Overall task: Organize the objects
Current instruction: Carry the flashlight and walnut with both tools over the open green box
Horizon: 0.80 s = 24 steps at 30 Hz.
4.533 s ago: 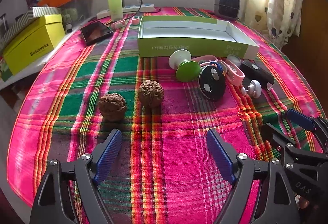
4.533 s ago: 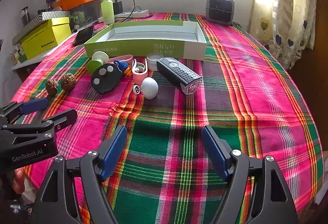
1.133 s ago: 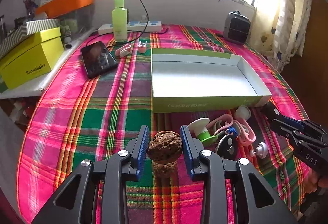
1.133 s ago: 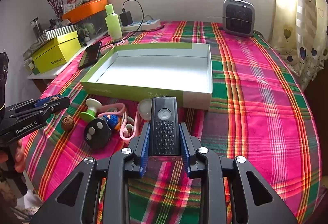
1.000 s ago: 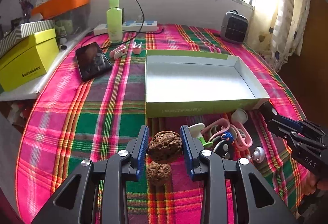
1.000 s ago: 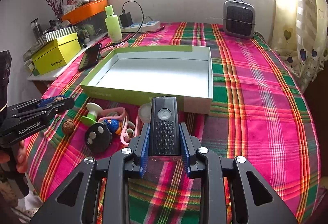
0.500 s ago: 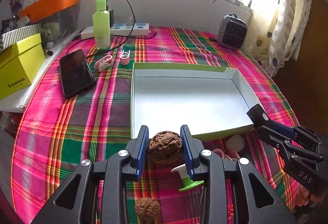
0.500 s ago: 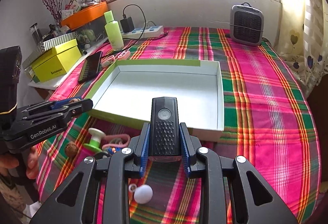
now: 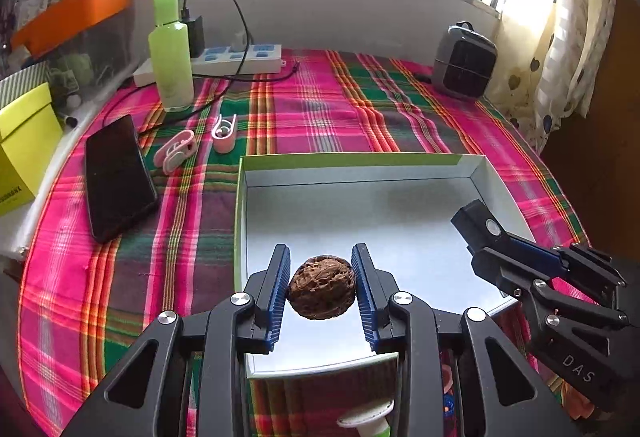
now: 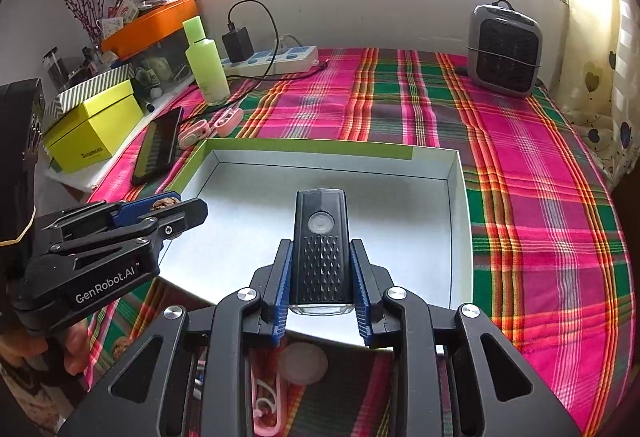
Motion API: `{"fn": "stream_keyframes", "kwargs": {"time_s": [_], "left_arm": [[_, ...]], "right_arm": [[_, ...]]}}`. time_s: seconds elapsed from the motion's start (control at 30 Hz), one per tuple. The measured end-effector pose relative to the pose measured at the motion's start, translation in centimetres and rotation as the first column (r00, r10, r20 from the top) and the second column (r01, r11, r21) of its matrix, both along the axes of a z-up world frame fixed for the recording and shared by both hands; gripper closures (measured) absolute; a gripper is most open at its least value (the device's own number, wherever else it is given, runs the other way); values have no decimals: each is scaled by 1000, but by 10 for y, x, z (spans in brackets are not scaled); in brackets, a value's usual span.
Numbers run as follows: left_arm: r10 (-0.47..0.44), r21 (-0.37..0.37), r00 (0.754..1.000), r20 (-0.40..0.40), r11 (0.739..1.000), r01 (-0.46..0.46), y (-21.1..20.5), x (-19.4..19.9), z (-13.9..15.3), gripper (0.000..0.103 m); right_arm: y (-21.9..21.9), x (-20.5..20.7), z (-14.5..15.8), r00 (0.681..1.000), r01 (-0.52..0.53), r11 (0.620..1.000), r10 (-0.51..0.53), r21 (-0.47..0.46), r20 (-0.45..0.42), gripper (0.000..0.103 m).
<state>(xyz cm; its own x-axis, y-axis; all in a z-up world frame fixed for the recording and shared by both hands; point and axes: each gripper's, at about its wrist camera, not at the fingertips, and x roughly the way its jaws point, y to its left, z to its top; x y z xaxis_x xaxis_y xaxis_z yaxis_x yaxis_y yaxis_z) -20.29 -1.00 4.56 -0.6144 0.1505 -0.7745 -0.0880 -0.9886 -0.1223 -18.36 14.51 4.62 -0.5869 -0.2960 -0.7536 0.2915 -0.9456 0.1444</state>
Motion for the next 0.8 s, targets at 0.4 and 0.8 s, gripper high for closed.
{"fn": "stream_keyframes", "kwargs": {"time_s": [0.4,0.8], "left_arm": [[-10,-40,1000,27,999,11,9,-42,-10,73],[1,-59,998,58,998,2,12,-64,-24,73]], "right_arm": [[-10,-36,-13,999,11,1000,-11,2,49,75],[-11,-52,-24,997,32,999,-33,24,70,75]]}}
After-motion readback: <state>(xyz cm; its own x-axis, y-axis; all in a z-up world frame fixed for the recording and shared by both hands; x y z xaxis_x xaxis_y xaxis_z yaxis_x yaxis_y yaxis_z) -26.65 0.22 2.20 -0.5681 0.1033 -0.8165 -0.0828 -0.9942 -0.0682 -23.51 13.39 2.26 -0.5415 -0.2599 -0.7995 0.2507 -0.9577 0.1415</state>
